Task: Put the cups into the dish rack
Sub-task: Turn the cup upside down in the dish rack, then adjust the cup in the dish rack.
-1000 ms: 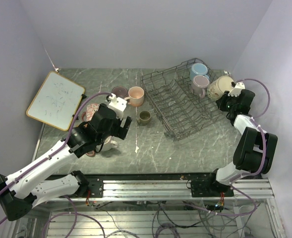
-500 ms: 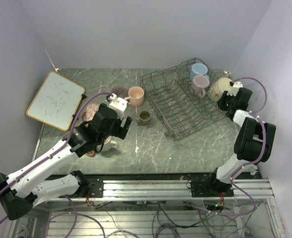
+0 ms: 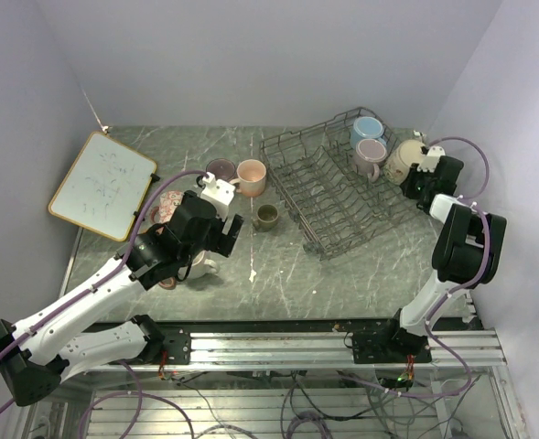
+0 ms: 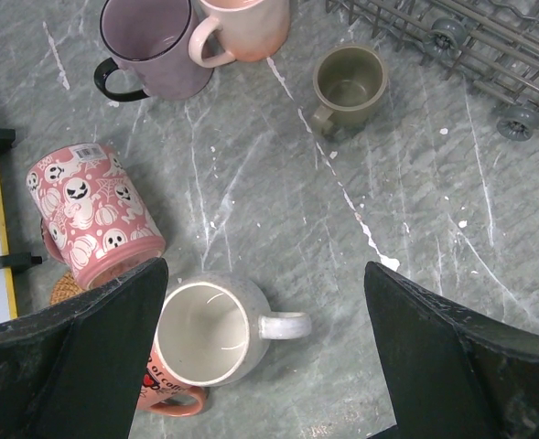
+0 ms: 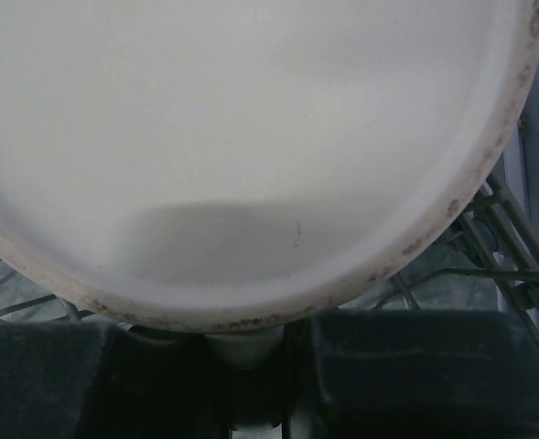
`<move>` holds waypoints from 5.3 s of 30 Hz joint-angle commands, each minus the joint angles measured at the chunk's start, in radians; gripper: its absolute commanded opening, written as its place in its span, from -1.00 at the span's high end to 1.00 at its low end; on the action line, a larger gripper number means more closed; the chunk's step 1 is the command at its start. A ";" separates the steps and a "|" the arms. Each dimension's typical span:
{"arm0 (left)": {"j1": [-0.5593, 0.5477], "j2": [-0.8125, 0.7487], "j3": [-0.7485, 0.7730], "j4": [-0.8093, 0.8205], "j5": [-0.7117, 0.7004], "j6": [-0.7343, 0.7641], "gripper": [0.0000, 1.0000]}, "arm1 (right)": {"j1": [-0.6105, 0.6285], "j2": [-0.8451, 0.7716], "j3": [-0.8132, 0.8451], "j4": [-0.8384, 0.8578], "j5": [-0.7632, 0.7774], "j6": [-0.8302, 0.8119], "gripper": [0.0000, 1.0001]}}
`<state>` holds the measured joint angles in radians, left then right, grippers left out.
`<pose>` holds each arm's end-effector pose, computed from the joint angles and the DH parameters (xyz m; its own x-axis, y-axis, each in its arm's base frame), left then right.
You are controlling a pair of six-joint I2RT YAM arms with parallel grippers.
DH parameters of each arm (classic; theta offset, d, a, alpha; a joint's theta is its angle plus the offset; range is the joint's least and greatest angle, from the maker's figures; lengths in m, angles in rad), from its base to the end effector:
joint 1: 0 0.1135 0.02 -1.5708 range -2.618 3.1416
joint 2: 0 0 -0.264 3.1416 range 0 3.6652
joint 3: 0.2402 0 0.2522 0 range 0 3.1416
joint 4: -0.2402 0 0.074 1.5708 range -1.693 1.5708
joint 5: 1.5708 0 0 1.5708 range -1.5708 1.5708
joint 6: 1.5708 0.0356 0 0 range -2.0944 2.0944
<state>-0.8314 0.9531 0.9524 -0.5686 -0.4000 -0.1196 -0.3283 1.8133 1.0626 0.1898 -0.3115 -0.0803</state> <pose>0.1464 -0.1399 0.3310 -0.4155 0.2925 -0.8613 0.4129 0.9044 0.1079 0.3772 -0.1170 0.1892 -0.5068 0.0920 -0.8571 0.0207 0.9953 0.0946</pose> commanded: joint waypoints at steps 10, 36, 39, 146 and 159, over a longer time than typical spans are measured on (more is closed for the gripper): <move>0.014 0.006 0.004 0.001 -0.017 0.012 -0.97 | -0.005 0.059 0.110 0.080 -0.026 -0.027 1.00; 0.026 0.023 0.005 -0.001 -0.013 0.014 -0.97 | 0.025 0.199 0.269 -0.007 0.035 -0.123 0.48; 0.027 0.023 0.006 -0.001 -0.013 0.014 -0.97 | 0.024 0.200 0.270 -0.007 0.041 -0.126 0.36; 0.031 0.022 0.005 -0.008 -0.030 0.011 -0.97 | -0.008 0.187 0.300 -0.087 -0.050 -0.048 0.78; 0.031 0.019 0.008 -0.008 -0.027 0.010 -0.97 | -0.028 0.058 0.118 0.001 -0.065 -0.065 0.77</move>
<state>-0.8085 0.9752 0.9524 -0.5735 -0.4088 -0.1184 -0.3458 1.9507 1.2285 0.1234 -0.3485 -0.1486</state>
